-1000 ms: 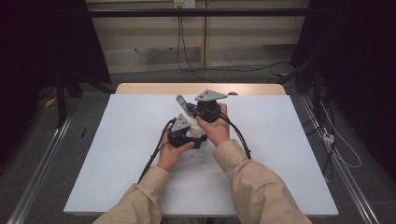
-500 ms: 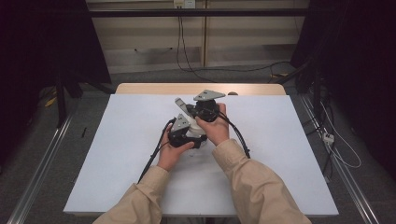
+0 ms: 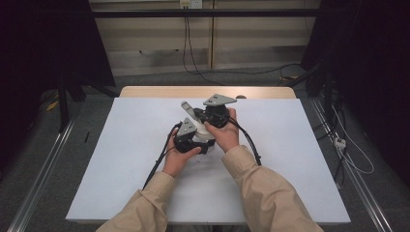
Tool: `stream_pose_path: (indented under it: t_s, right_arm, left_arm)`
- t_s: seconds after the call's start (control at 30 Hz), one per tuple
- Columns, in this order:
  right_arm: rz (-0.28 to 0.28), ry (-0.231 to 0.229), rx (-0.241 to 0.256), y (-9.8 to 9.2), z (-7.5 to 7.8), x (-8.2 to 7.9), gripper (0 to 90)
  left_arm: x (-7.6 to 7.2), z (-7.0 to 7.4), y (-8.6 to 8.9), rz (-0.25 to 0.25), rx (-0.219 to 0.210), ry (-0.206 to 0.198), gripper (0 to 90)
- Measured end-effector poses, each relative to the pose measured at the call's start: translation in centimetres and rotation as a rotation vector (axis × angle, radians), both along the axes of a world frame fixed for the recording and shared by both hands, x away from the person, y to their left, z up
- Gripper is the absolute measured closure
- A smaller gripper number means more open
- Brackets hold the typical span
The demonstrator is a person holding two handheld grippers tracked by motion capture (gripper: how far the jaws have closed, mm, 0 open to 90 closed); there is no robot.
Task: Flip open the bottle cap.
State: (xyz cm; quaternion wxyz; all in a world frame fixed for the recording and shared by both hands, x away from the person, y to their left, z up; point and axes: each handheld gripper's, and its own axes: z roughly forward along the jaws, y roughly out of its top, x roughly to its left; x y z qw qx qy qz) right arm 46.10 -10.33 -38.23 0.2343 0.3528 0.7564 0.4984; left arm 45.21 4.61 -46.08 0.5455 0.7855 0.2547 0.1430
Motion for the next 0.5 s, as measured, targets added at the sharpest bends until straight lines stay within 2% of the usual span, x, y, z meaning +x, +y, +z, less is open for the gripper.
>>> stream_pose_path:
  t_s: [0.07, 0.13, 0.17, 0.3, 0.4, 0.5]
  right_arm:
    - [-0.001, 0.001, -0.001, -0.2, 0.1, -0.1, 87.5]
    - [-0.003, -0.003, -0.005, -0.5, 0.2, -0.3, 84.6]
    - [-0.004, -0.002, -0.004, -0.6, 0.2, -0.3, 83.7]
    - [-0.005, 0.004, 0.020, -1.4, 0.3, -0.8, 76.5]
    - [-0.010, 0.006, 0.026, -2.0, 0.3, -1.2, 67.1]
    - [0.000, 0.005, 0.038, -2.5, 0.3, -1.8, 56.2]
  left_arm:
    - [0.0, 0.0, 0.2, 0.006, -0.009, 0.022, 11.2]
    - [-0.1, 0.1, 0.2, 0.010, 0.010, 0.024, 8.6]
    - [-0.1, 0.2, 0.3, -0.002, 0.022, 0.027, 8.3]
    - [-0.5, 0.3, 0.9, 0.006, 0.045, 0.027, 7.3]
    - [-0.8, 0.5, 1.5, 0.003, 0.066, 0.022, 7.3]
    - [-1.3, 0.9, 2.1, 0.003, 0.069, 0.026, 7.3]
